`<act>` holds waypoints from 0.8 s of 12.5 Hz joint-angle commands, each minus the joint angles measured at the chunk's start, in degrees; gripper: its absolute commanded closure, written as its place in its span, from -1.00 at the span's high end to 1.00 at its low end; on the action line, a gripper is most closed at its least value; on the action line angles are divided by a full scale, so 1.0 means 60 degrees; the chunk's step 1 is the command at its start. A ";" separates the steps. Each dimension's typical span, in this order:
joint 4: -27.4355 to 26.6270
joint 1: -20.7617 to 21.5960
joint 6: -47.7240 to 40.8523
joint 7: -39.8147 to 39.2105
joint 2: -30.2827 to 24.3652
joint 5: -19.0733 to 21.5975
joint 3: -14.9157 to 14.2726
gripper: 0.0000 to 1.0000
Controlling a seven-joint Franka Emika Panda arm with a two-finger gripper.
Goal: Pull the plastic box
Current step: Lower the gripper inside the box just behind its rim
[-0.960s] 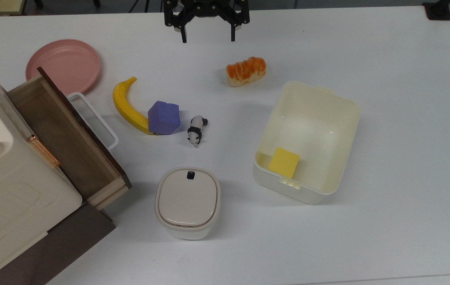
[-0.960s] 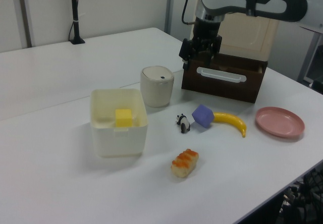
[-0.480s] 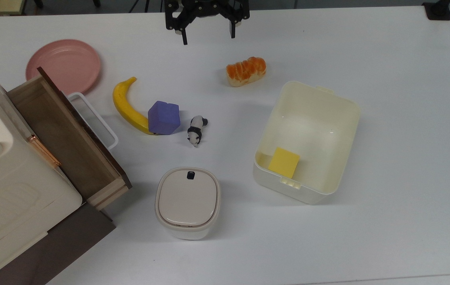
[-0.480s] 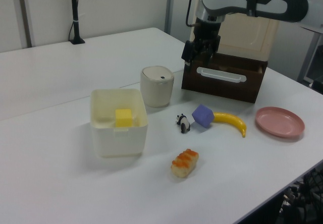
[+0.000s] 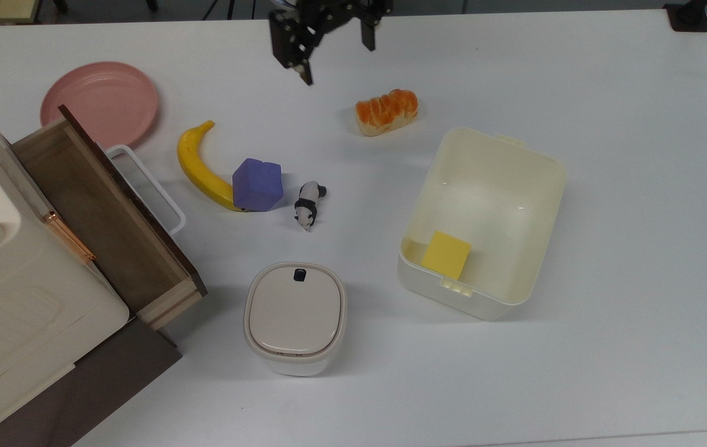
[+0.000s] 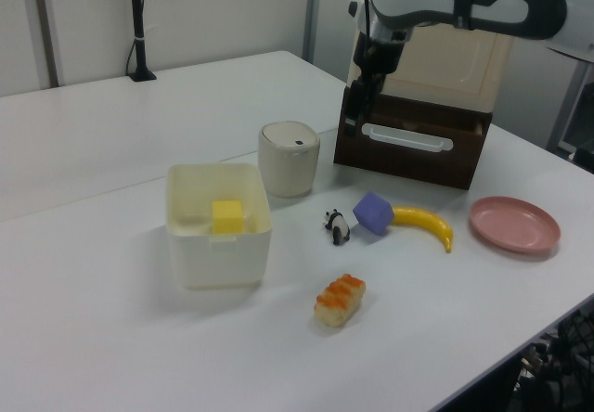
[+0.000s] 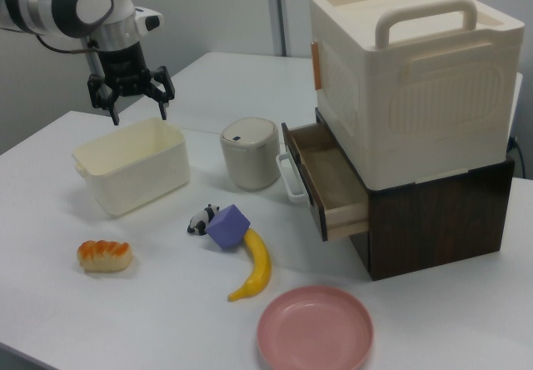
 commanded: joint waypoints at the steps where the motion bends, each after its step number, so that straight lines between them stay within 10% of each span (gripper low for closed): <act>1: 0.0246 0.0082 0.1333 -0.0861 0.0747 0.0577 0.0676 1.00; 10: 0.1053 0.0902 0.3095 -0.2689 0.2580 -0.1030 0.1411 1.00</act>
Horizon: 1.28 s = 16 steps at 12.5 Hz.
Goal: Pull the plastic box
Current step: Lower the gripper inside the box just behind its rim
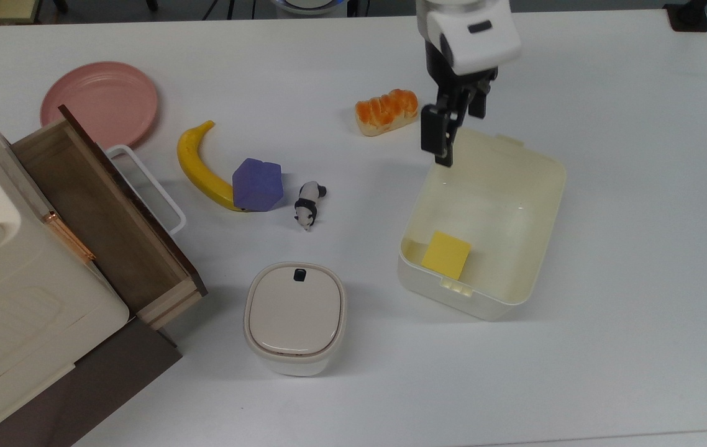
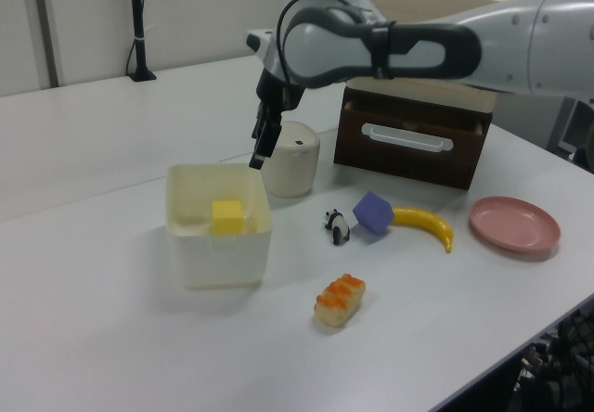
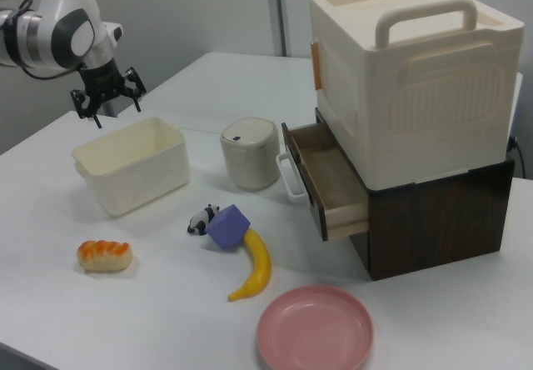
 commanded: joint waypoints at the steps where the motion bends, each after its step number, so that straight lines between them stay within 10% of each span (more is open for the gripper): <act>1: 0.0228 0.0289 0.0248 -0.0818 0.0644 -0.1004 -0.0041 1.00; 16: 0.0096 0.0436 0.0003 -0.0130 0.1335 -0.1241 -0.0027 1.00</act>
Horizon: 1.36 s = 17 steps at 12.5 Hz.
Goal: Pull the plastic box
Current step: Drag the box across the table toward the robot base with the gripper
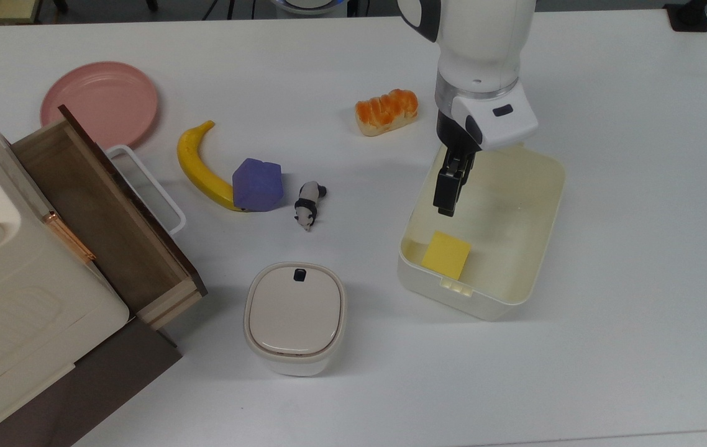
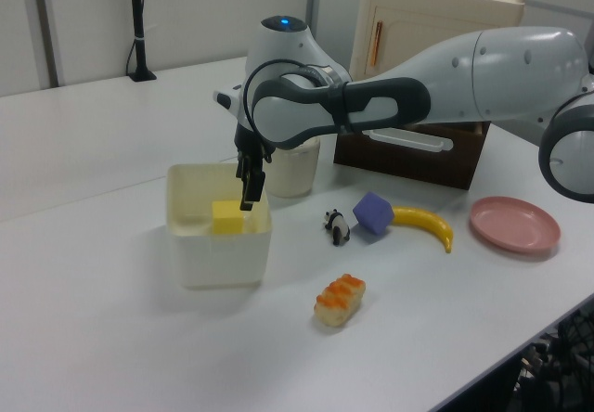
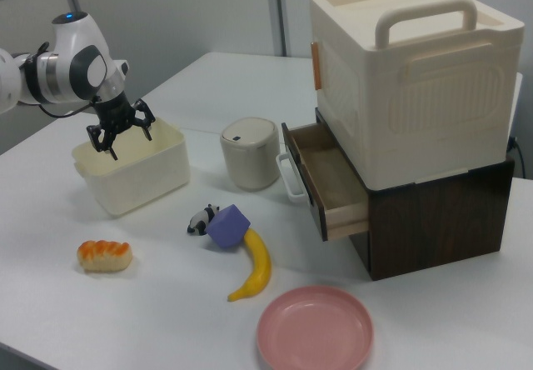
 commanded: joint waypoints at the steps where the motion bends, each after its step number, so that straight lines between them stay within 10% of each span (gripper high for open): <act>1: -0.0012 0.0064 -0.0838 0.0220 -0.0110 0.0222 -0.0030 1.00; 17: -0.1196 -0.0024 -0.1646 -0.0366 -0.1075 0.0458 -0.0308 1.00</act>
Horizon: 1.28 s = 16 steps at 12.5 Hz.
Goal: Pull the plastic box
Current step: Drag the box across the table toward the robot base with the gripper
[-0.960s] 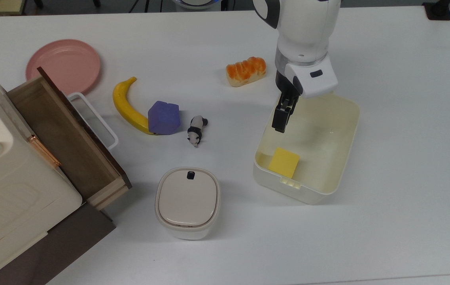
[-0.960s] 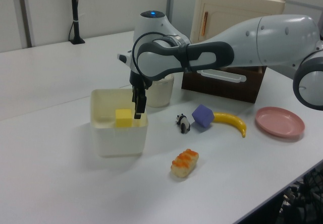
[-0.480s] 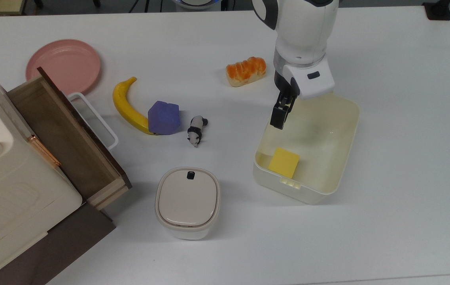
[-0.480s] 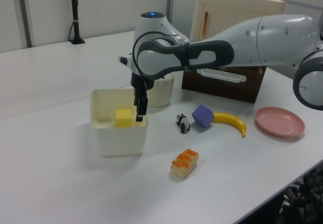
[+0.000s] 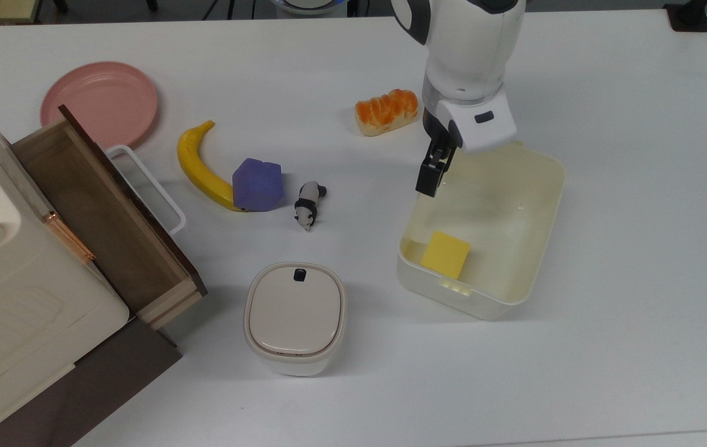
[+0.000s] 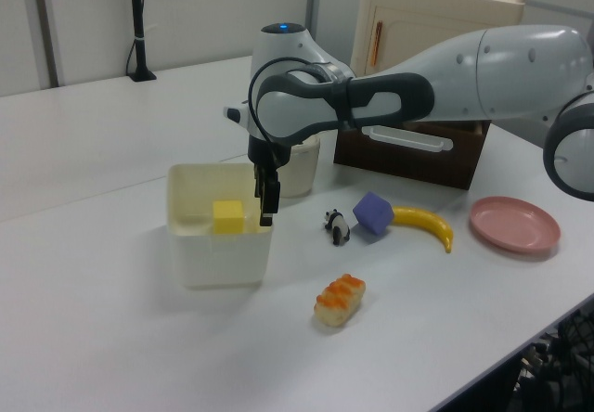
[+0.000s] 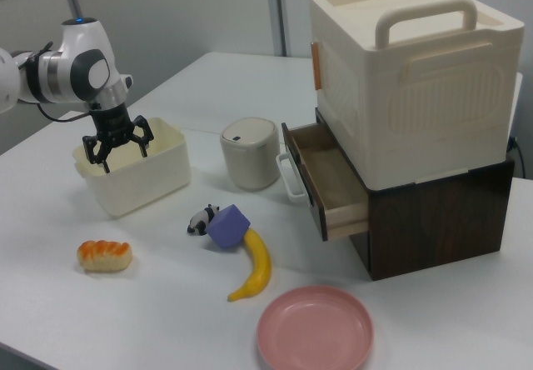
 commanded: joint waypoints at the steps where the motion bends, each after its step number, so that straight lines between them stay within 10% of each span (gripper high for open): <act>1: -0.1081 0.0025 -0.0139 -0.0426 -0.0975 0.0002 -0.0294 1.00; 11: -0.2137 0.0054 -0.0139 -0.0956 -0.1914 -0.0013 -0.1086 1.00; 16: -0.1785 0.0069 -0.0663 0.4763 -0.2600 0.0105 -0.0984 1.00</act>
